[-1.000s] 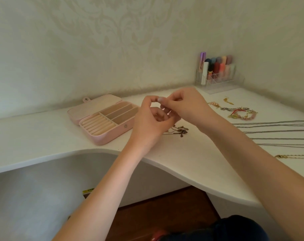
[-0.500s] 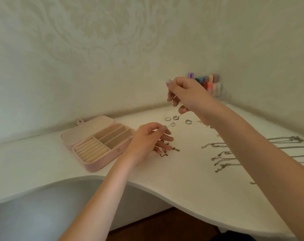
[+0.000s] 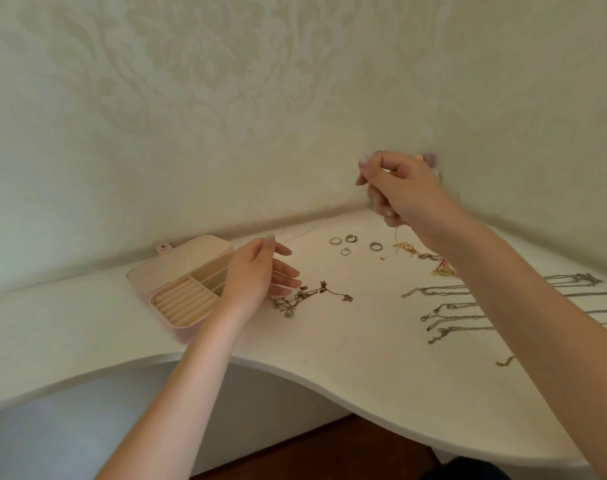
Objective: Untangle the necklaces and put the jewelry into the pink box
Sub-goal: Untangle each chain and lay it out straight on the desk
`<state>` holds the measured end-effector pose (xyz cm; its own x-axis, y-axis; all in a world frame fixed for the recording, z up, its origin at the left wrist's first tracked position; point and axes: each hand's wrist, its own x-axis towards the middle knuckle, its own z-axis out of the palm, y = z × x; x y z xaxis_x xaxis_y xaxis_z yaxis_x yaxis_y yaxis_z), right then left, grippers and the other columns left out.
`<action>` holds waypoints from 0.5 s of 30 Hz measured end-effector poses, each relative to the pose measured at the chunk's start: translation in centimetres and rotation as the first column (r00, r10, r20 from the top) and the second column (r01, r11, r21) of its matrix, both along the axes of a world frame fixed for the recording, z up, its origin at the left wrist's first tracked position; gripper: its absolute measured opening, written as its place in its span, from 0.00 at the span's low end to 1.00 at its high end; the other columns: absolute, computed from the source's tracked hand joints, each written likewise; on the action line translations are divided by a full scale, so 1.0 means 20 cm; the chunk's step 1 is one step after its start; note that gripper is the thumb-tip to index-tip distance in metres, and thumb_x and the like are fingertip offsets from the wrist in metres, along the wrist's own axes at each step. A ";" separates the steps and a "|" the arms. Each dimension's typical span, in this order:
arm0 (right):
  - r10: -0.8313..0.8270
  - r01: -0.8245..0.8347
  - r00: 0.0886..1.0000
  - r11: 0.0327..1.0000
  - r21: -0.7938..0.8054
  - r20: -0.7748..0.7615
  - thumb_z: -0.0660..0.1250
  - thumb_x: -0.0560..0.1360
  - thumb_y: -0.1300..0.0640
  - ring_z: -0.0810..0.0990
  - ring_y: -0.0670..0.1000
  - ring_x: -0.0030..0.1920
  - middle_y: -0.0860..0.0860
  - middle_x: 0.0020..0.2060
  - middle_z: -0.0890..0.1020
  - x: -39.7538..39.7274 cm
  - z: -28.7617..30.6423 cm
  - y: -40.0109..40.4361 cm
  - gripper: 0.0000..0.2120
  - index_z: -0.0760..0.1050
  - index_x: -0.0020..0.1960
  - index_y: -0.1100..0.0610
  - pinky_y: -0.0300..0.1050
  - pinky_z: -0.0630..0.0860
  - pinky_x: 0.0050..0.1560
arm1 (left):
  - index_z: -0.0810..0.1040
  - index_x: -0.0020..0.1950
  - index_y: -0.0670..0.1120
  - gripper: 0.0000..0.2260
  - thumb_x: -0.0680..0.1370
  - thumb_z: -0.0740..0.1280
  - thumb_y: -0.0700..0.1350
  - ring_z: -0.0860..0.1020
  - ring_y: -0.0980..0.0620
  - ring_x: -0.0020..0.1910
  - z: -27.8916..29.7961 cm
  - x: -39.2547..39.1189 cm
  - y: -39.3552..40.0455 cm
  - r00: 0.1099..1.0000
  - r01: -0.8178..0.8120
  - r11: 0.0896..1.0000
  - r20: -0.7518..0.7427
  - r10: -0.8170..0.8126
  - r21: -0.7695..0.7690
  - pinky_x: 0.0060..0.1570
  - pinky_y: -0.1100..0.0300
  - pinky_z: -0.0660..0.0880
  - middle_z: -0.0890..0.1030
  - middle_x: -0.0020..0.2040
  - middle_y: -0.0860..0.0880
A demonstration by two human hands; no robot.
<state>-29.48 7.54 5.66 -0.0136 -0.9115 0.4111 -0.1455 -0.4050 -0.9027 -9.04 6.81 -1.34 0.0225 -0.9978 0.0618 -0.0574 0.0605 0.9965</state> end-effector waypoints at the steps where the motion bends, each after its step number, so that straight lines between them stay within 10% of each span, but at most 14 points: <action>1: 0.003 -0.002 1.000 1.000 -0.005 0.026 0.63 0.78 0.48 0.62 0.45 0.22 0.49 0.24 0.68 0.00 0.01 0.00 0.14 0.73 0.37 0.54 0.33 0.56 0.22 | 0.75 0.46 0.39 0.19 0.83 0.52 0.51 0.80 0.46 0.25 0.01 0.00 0.01 1.000 0.008 1.000 -0.007 -0.008 0.009 0.22 0.62 0.72 0.80 0.27 0.43; 8: -0.202 0.202 0.979 0.979 -0.001 0.032 0.63 0.79 0.48 0.59 0.46 0.24 0.47 0.25 0.65 -0.08 0.01 0.00 0.14 0.73 0.37 0.53 0.38 0.53 0.25 | 0.77 0.44 0.39 0.28 0.82 0.48 0.58 0.78 0.48 0.23 0.09 0.07 0.04 0.998 -0.045 0.992 -0.049 0.051 0.114 0.22 0.64 0.71 0.80 0.31 0.42; 15: -0.108 0.108 0.994 0.994 0.021 0.012 0.63 0.79 0.49 0.63 0.45 0.25 0.49 0.27 0.69 -0.08 -0.01 0.00 0.13 0.75 0.39 0.54 0.35 0.57 0.22 | 0.81 0.43 0.52 0.10 0.72 0.65 0.38 0.72 0.56 0.29 0.06 0.08 0.05 0.801 0.172 0.976 0.596 -0.061 -0.131 0.34 0.60 0.67 0.78 0.32 0.52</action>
<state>-31.02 7.44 5.44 -0.1175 -0.9124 0.3921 -0.1757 -0.3695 -0.9125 -7.45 7.76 -0.20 -0.1891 -0.9628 0.1929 -0.6071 0.2690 0.7477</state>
